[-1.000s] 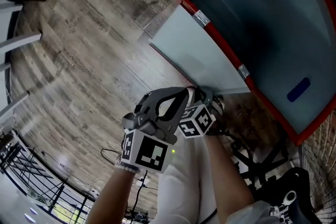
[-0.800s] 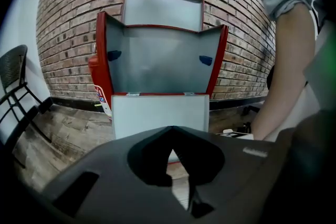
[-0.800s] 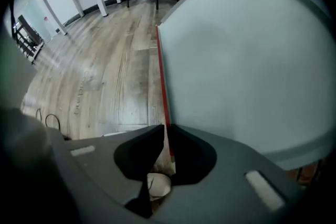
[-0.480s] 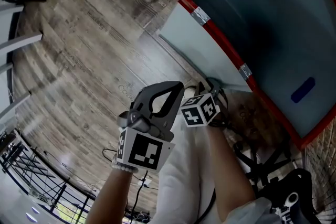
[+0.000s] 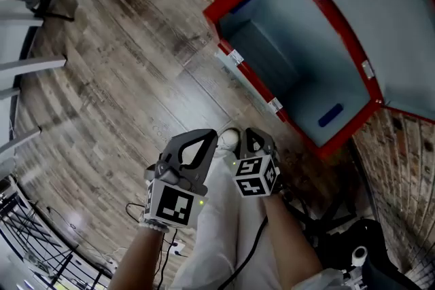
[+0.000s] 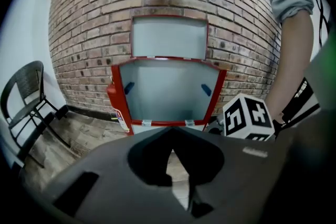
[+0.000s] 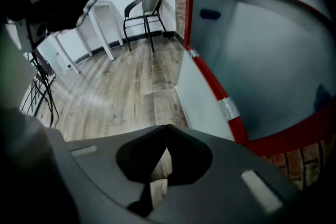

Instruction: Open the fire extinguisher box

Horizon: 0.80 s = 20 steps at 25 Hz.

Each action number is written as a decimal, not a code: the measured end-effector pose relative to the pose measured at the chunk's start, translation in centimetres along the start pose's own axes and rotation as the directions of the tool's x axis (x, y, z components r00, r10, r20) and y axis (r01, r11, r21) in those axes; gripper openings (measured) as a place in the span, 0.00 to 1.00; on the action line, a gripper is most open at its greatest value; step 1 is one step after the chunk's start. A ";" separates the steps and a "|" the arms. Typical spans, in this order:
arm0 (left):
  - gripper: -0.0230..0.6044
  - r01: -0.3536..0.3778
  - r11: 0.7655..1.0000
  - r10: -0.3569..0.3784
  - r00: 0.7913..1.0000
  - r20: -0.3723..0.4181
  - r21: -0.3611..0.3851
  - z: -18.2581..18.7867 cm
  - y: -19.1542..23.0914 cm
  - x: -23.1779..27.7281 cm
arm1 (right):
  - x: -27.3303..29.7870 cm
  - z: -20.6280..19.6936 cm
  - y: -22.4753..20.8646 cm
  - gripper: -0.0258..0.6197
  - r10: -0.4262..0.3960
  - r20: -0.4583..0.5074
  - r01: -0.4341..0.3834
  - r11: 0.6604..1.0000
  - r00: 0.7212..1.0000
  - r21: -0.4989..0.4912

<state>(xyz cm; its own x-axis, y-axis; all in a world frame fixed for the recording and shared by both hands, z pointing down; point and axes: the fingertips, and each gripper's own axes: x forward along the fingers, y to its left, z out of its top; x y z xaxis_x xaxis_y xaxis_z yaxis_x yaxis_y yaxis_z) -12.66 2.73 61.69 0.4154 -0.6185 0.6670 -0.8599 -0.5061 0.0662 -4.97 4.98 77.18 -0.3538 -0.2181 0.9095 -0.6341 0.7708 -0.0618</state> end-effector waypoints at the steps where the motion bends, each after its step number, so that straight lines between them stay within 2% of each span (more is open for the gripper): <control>1: 0.03 -0.001 1.000 0.001 1.000 0.013 0.008 1.4 -0.1 -0.7 | -1.8 1.4 -0.5 0.05 0.004 0.035 -0.004 1.000 0.999 0.010; 5: 0.03 -0.001 0.999 -0.002 0.998 0.064 0.044 7.6 -0.7 -4.1 | -10.3 6.6 -2.5 0.05 -0.015 0.160 0.006 0.998 0.987 0.058; 8: 0.03 -0.009 0.998 0.003 0.995 0.100 0.063 12.2 -1.3 -7.4 | -16.9 10.0 -2.7 0.05 -0.010 0.253 -0.004 0.999 0.967 0.053; 12: 0.03 -0.021 0.995 0.006 0.989 0.151 0.096 17.9 -2.3 -11.5 | -25.1 14.0 -3.4 0.05 -0.007 0.358 -0.007 0.999 0.934 0.038; 17: 0.03 -0.040 0.993 0.013 0.972 0.235 0.111 24.8 -3.6 -16.3 | -34.2 17.9 -5.0 0.05 -0.050 0.461 0.035 0.999 0.886 0.040; 20: 0.03 -0.048 0.988 0.007 0.962 0.272 0.144 28.3 -4.4 -19.1 | -39.1 19.6 -5.7 0.05 -0.083 0.509 0.066 0.996 0.857 0.051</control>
<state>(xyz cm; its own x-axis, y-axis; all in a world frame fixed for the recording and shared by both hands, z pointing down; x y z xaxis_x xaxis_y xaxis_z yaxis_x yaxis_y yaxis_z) -8.43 -0.27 27.70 0.4746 -0.7621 0.4404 -0.8271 -0.5573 -0.0730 -0.98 -2.61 33.96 -0.6004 -0.5554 0.5754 -0.6905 0.7230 -0.0227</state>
